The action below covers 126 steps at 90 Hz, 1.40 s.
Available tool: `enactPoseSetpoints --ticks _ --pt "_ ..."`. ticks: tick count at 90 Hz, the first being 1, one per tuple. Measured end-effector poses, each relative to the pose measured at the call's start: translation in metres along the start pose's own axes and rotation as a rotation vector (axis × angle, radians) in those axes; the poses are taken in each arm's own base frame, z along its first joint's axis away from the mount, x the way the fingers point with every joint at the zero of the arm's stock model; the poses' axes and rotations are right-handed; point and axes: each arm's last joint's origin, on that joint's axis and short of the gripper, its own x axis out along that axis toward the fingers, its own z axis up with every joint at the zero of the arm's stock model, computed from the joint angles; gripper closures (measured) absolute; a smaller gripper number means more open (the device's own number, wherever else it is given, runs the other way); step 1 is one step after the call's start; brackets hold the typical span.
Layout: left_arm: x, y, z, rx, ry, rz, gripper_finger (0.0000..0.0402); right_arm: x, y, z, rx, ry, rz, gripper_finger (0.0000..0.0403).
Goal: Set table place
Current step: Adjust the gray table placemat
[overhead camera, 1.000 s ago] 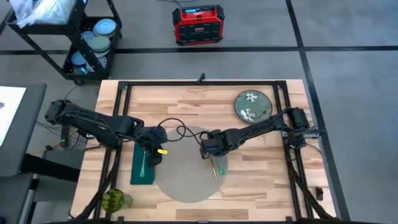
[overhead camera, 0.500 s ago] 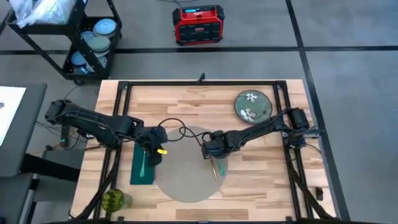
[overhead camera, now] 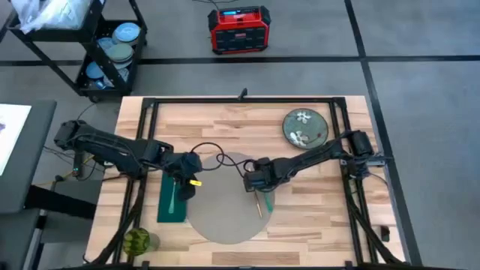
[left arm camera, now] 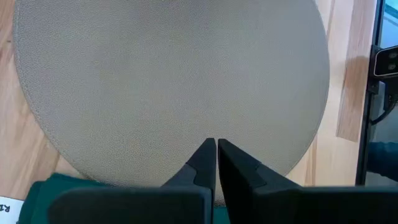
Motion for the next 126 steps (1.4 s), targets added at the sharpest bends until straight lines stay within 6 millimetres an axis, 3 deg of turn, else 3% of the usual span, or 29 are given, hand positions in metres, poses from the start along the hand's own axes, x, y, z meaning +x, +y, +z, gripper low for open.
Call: enactPoseSetpoints --ticks 12,31,51,65,78,94,126 --pt "0.000 0.000 0.000 -0.001 0.000 0.000 0.0402 -0.009 0.000 0.002 -0.035 -0.080 0.012 0.0352" --pt "0.009 0.000 -0.002 0.016 -0.067 0.064 0.0402 -0.050 0.004 0.012 -0.088 -0.201 0.107 0.0355" --pt "0.055 0.009 -0.010 0.060 0.032 0.135 0.0402 -0.073 -0.012 0.025 -0.101 -0.255 0.041 0.0398" --pt "0.093 0.011 -0.016 0.154 0.216 0.103 0.0402 -0.087 -0.023 0.032 -0.103 -0.257 0.011 0.0395" --pt "0.115 0.006 -0.014 0.168 0.271 0.049 0.0402 -0.095 -0.029 0.034 -0.132 -0.262 -0.016 0.0401" --pt "0.119 0.003 -0.008 0.209 0.273 0.034 0.0402 -0.099 -0.033 0.032 -0.145 -0.265 -0.041 0.0402" --pt "0.115 0.026 -0.002 0.138 0.300 0.108 0.0402 -0.098 -0.035 0.037 -0.218 -0.263 -0.065 0.0403"
